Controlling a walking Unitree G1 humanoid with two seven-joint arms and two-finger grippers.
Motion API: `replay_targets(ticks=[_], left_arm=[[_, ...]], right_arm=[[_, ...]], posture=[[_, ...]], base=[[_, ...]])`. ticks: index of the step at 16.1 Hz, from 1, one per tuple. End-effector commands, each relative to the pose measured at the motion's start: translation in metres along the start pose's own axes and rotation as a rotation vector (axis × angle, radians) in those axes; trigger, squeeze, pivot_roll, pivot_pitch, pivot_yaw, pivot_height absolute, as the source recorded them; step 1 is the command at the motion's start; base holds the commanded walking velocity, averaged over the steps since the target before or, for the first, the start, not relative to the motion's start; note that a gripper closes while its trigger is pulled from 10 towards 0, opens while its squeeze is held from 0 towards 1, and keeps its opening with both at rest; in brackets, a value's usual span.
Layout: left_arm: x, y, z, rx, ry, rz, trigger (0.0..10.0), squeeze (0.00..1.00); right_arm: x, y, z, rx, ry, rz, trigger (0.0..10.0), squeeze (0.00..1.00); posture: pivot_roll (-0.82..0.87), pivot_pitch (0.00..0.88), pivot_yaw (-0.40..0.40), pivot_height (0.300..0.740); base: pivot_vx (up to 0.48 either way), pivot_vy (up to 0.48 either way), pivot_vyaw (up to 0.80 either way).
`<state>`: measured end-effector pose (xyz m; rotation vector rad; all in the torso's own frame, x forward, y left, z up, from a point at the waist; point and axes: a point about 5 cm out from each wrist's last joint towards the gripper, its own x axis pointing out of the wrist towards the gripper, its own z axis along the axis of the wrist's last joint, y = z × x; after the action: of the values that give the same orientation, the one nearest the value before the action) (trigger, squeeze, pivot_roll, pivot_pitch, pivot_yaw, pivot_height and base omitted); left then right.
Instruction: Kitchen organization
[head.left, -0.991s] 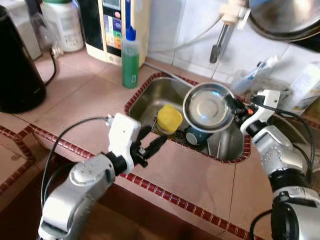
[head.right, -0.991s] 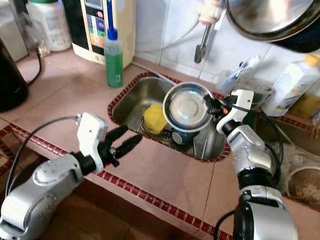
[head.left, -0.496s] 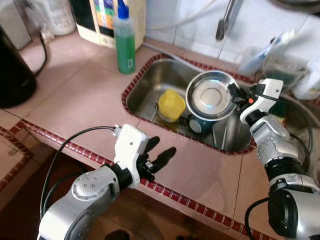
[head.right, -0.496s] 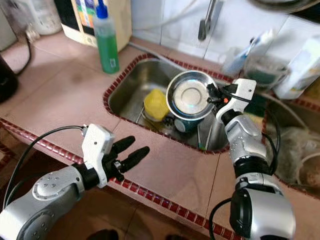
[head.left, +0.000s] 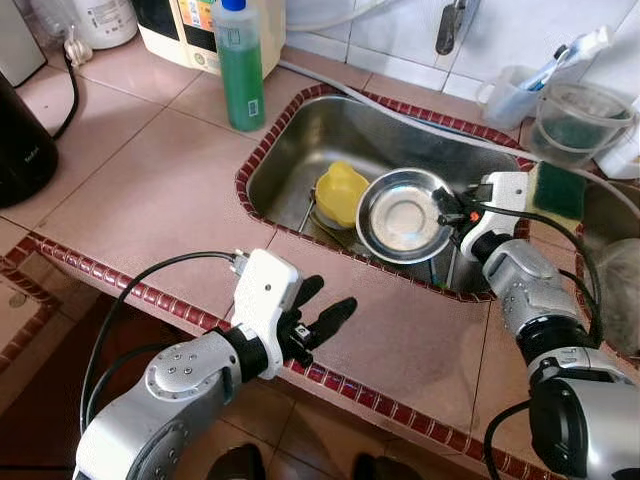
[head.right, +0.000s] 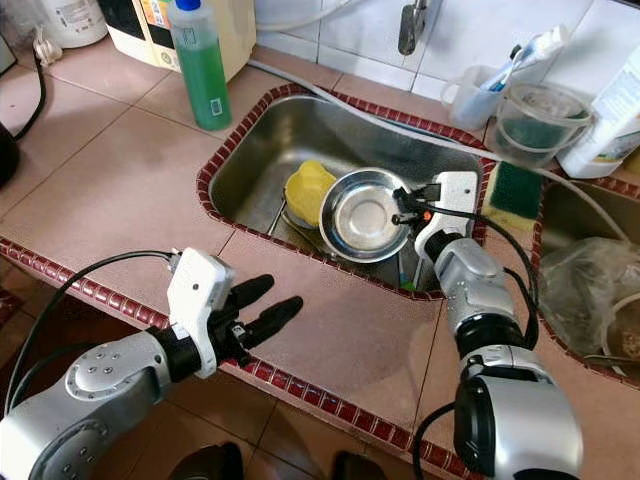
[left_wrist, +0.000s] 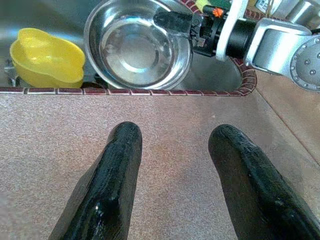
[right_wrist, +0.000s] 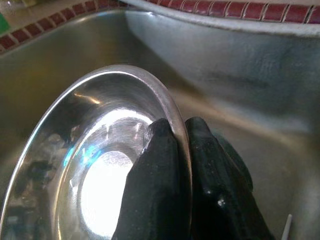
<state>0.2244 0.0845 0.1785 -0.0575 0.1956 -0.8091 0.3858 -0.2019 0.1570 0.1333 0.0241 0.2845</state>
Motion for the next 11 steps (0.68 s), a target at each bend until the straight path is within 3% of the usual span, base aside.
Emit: replay_targets(ticks=[1,11], left_arm=[[-0.0009,-0.0037,0.0037,-0.006,-0.014,-0.016,10.0,0.0],[0.0029,0.0053,0.0094,0.007,-0.028,0.008,10.0,0.0]], right_arm=[[-0.0005,-0.0014,-0.0016,0.005,0.009,-0.003,10.0,1.0],[0.0025,-0.0037,0.0049,-0.007,-0.003,-0.03,10.0,1.0]], posture=[[0.03,0.247,-0.057,0.732],[0.04,0.205,-0.065,0.732]], base=[[0.0,0.0,0.0],[0.0,0.0,0.0]])
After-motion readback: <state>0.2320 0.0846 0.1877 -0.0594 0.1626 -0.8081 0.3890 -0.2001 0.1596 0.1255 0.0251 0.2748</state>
